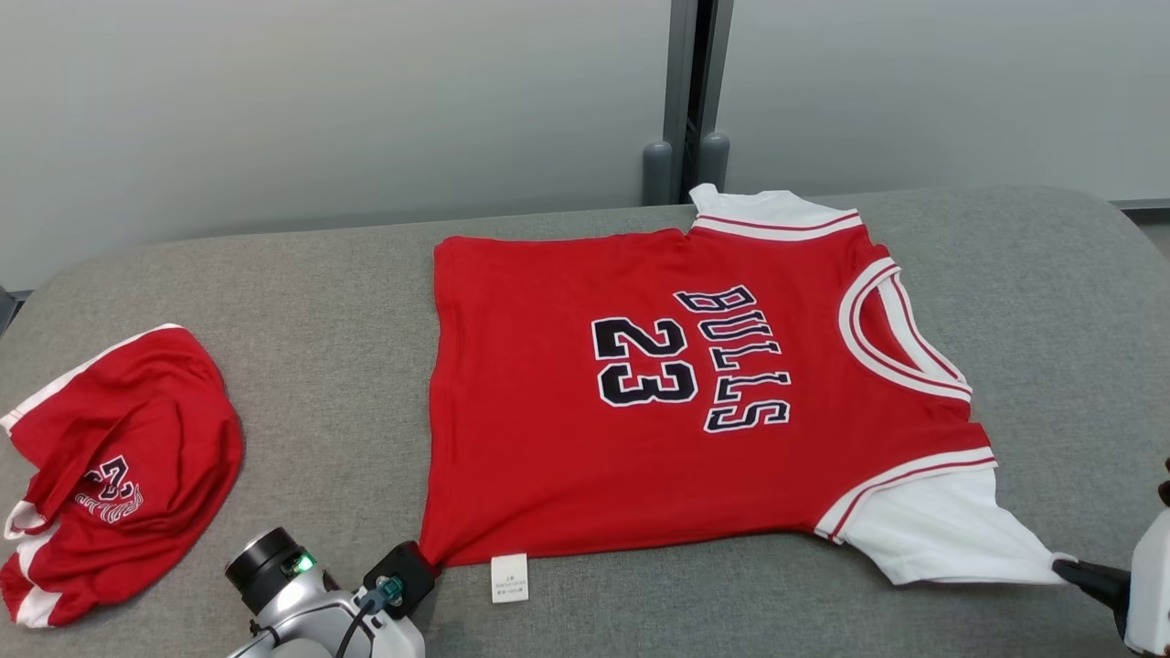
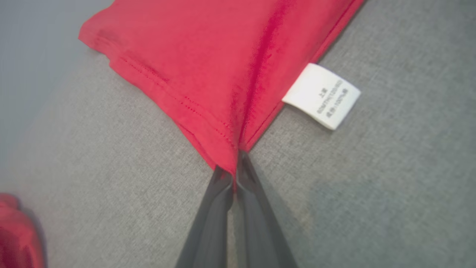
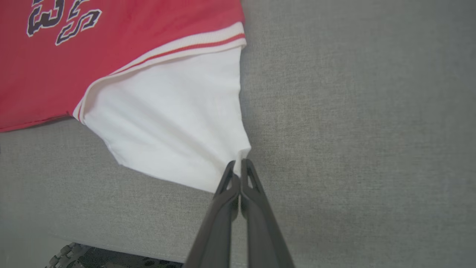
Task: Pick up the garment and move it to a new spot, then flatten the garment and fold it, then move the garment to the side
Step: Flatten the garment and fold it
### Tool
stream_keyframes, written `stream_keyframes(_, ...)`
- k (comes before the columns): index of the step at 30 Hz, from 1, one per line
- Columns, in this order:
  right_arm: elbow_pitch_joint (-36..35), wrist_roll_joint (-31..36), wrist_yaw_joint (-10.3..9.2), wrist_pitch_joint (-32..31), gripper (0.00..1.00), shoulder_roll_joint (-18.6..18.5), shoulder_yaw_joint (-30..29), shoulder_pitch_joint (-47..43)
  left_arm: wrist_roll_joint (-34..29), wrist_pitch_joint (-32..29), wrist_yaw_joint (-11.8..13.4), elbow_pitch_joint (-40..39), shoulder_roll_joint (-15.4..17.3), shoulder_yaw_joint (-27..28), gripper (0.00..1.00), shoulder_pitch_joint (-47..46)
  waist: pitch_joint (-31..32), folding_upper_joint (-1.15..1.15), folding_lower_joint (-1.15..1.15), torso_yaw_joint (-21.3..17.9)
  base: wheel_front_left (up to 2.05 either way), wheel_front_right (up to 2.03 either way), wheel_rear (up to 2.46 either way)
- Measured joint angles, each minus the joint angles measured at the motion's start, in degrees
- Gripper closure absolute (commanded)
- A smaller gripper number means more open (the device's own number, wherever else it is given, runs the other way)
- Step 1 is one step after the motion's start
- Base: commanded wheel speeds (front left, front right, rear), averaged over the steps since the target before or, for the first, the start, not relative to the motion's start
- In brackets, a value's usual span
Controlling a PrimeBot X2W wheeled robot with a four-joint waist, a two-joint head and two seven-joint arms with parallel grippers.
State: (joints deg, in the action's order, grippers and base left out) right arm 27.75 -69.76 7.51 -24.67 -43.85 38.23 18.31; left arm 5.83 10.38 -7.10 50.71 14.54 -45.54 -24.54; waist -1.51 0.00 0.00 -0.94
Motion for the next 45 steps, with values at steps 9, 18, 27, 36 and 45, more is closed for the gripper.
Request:
stream_keyframes(9,-5.8,-7.8,-0.01,-5.5,1.00,-4.2,-3.0,-6.8,7.5,-8.1,-0.3,-16.7,7.8,-5.1,1.00,6.0,-1.2,0.00,0.00,1.1,0.00,0.00,0.00)
stream_keyframes(18,-12.5,-11.7,-0.01,-8.6,1.00,-9.5,-6.1,-13.1,14.3,-19.5,-0.3,-40.7,21.4,-9.6,1.00,11.4,-1.1,0.00,0.00,2.0,0.00,0.00,0.00)
stream_keyframes(27,-15.5,-10.8,-0.02,-5.2,1.00,-7.6,-9.8,-12.7,22.7,-23.7,0.6,-51.3,23.7,-5.9,1.00,13.0,-2.3,0.00,0.00,2.1,0.00,0.00,0.00)
stream_keyframes(36,-15.3,-8.9,-0.02,-3.0,1.00,-4.0,-13.5,-7.6,31.5,-27.2,2.1,-54.8,22.9,-0.3,1.00,10.7,-5.2,0.00,0.00,2.2,0.00,0.00,0.00)
stream_keyframes(45,-12.4,-5.6,-0.02,-1.4,1.00,-0.6,-15.7,-2.1,39.7,-28.5,2.2,-55.1,21.4,3.9,1.00,8.6,-8.1,0.00,0.00,2.7,0.00,0.00,0.00)
